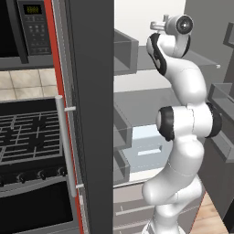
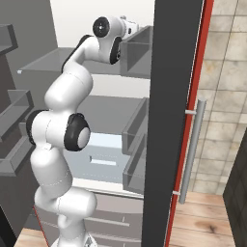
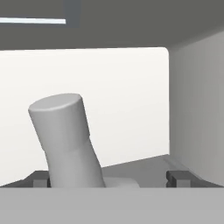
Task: Place the liquor and beer on the top shelf of the fridge to keep them out of children's reach, and place the corn on lower shelves for easy access.
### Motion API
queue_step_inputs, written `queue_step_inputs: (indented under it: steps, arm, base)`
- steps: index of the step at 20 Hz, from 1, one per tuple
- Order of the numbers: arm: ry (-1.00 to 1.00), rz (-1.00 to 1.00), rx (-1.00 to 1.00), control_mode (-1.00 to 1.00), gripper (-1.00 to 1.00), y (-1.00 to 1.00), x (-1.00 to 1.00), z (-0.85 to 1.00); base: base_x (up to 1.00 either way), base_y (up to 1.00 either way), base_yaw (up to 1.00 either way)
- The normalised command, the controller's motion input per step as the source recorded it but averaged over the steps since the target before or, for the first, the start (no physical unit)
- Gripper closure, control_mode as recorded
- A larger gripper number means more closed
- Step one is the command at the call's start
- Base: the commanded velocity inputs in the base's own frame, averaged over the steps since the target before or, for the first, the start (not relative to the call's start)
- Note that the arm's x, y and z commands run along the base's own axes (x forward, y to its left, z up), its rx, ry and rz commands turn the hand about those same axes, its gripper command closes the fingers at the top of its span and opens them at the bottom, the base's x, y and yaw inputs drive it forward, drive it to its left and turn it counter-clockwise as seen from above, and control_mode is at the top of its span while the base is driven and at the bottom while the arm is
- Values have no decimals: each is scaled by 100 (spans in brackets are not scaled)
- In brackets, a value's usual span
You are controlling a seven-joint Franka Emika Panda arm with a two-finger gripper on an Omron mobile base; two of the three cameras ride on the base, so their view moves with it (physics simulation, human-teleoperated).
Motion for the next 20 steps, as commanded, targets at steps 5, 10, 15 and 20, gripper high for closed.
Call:
queue_step_inputs:
  steps: [5,10,15,20]
  arm:
    - [0,0,0,-100,-100,0,0,-7]
    - [0,0,0,-100,-100,0,1,0]
    - [0,0,0,-100,-100,0,9,0]
    - [0,0,0,-100,-100,0,6,0]
  base:
    - [0,0,0]
    - [0,0,0]
    - [0,0,0]
    - [0,0,0]
